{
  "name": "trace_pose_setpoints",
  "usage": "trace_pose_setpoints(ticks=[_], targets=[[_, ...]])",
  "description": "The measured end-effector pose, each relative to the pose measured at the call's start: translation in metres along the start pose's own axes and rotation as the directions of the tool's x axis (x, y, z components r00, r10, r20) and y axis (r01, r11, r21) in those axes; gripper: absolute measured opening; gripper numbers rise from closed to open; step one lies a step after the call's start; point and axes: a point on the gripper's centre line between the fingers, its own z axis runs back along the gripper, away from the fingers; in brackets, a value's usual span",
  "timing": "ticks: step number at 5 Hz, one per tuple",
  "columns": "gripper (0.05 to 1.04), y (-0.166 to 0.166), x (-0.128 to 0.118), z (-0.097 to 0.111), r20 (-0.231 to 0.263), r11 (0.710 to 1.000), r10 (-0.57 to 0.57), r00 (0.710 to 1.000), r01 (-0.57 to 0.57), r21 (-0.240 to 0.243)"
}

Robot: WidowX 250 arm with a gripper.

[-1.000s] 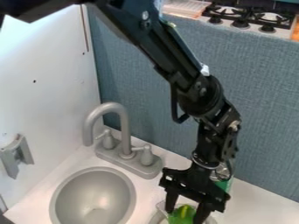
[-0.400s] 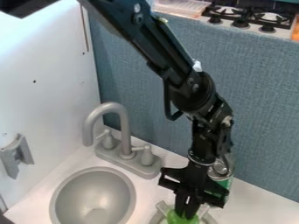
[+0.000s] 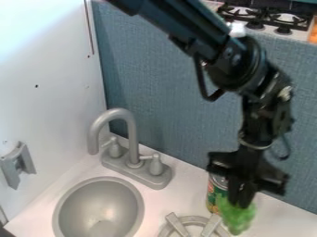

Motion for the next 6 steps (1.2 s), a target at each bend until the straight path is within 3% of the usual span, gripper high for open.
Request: trace_pose_setpoints(ticks=[2,4,6], targets=[[0.108,-0.025,0.007,-0.024,-0.109,0.992,-0.112,0.988,0.104,-0.077],[0.108,-0.029,0.011,-0.056,-0.159,0.989,-0.139,0.978,0.129,-0.067],[0.143,-0.033,0.011,-0.069,-0.157,0.989,-0.147,0.977,0.145,-0.022]])
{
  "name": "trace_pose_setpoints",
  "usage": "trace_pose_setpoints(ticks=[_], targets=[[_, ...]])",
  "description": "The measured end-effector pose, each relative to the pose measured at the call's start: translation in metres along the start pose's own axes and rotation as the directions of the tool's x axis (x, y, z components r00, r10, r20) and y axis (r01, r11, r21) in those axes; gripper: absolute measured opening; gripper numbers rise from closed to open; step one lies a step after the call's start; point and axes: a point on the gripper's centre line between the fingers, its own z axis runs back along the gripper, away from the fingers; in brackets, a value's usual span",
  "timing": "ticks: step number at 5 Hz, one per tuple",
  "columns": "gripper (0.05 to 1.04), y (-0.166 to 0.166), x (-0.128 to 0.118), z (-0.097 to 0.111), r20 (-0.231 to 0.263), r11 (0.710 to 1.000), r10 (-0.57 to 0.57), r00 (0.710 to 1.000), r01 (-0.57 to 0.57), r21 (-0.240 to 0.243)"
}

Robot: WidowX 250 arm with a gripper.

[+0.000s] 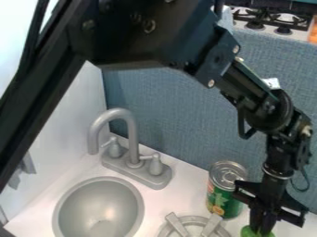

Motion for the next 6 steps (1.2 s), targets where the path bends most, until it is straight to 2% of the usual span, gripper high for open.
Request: trace_pose_setpoints(ticks=[1,2,3,4,5,6], targets=[[0.357,-0.008,-0.001,0.0,-0.005,0.999,-0.021,1.0,0.021,0.028],[0.648,-0.015,0.0,0.006,0.007,0.998,-0.039,0.999,0.038,0.054],[0.936,-0.024,-0.003,0.004,0.018,0.997,-0.057,0.998,0.055,0.06],[1.008,-0.022,-0.009,0.018,0.047,0.997,-0.039,0.998,0.036,0.067],[1.003,-0.015,-0.031,0.054,0.111,0.996,0.022,0.994,-0.031,0.078],[1.002,-0.01,-0.068,0.077,0.108,0.986,0.098,0.989,-0.111,0.126]])
